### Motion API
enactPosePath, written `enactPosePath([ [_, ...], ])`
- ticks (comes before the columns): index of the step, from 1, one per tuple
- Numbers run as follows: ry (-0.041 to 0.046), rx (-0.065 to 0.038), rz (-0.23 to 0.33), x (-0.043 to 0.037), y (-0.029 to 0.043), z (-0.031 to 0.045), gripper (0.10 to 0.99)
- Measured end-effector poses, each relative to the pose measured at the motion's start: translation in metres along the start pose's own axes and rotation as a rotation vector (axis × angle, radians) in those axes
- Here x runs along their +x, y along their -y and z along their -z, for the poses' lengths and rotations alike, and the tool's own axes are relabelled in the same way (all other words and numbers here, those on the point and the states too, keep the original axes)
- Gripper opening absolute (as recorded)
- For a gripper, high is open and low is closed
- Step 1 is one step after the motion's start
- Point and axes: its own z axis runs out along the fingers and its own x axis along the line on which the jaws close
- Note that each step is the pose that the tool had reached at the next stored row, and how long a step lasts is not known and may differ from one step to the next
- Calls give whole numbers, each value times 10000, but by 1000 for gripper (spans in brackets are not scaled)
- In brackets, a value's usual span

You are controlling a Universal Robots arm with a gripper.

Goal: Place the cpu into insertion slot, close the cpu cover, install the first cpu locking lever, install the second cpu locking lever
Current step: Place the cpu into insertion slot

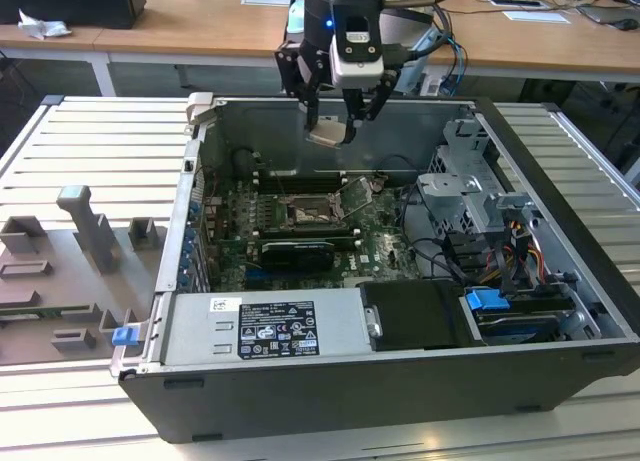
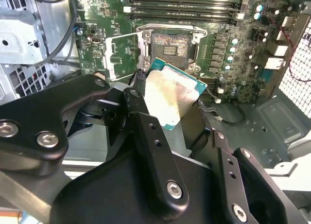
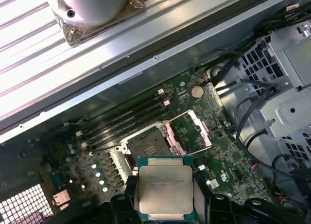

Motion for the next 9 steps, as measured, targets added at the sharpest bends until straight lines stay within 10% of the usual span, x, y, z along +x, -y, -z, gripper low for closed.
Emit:
enactPosePath([
  [9,69,-16,-807,0,0,-4,537],
])
